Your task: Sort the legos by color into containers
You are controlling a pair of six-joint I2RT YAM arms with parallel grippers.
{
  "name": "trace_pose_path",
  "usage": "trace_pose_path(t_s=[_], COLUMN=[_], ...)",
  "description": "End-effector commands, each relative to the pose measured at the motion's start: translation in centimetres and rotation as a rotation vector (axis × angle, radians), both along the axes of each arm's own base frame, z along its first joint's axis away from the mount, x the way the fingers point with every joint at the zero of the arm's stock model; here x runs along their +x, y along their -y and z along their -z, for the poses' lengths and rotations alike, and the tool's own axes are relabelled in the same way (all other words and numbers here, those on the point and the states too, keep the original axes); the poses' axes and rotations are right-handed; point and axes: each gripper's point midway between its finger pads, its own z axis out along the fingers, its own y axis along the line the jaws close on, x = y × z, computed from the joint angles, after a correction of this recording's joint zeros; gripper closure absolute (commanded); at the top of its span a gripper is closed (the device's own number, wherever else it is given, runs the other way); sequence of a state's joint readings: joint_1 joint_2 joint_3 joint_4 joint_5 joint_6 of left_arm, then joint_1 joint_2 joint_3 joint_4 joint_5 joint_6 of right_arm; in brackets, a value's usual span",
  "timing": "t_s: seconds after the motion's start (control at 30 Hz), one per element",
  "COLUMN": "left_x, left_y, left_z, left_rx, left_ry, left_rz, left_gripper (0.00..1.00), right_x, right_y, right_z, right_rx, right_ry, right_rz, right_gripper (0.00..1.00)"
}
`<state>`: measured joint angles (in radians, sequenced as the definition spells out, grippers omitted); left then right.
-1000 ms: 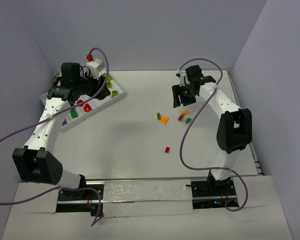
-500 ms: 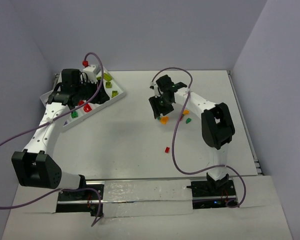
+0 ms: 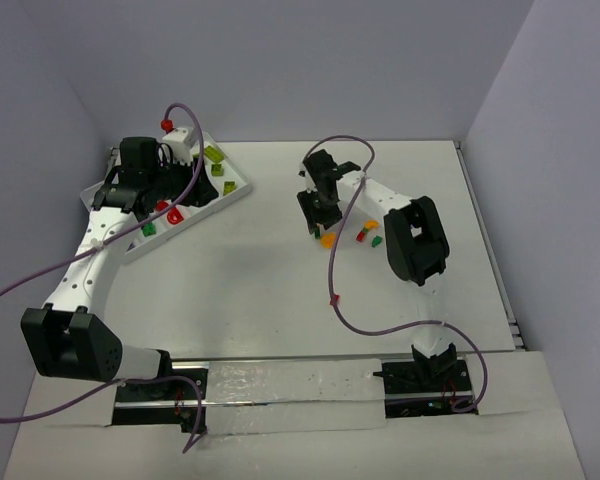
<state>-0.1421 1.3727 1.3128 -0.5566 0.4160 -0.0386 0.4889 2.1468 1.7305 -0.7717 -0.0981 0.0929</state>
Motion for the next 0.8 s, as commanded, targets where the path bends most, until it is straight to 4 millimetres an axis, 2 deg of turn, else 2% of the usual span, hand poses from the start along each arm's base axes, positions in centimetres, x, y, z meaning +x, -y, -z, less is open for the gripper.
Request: trace_pose_path(t_s=[0.0, 0.1, 0.53, 0.63, 0.77], left_x=[0.7, 0.7, 0.8, 0.7, -0.6], left_y=[-0.1, -0.2, 0.0, 0.0, 1.4], left_z=[-2.1, -2.0, -1.8, -1.7, -1.4], left_rx=[-0.012, -0.009, -0.013, -0.01, -0.055], left_ry=[0.07, 0.069, 0.063, 0.062, 0.042], left_rz=[-0.015, -0.016, -0.009, -0.003, 0.095], left_gripper=[0.46, 0.46, 0.46, 0.46, 0.45], right_x=[1.5, 1.6, 1.4, 1.0, -0.2], right_y=[-0.6, -0.7, -0.3, -0.2, -1.4], right_z=[-0.6, -0.1, 0.7, -0.2, -3.9], right_rx=[-0.008, -0.013, -0.013, 0.035, 0.197], right_ry=[0.041, 0.032, -0.003, -0.012, 0.019], right_rz=[0.017, 0.019, 0.014, -0.001, -0.108], right_gripper=[0.46, 0.48, 0.83, 0.93, 0.98])
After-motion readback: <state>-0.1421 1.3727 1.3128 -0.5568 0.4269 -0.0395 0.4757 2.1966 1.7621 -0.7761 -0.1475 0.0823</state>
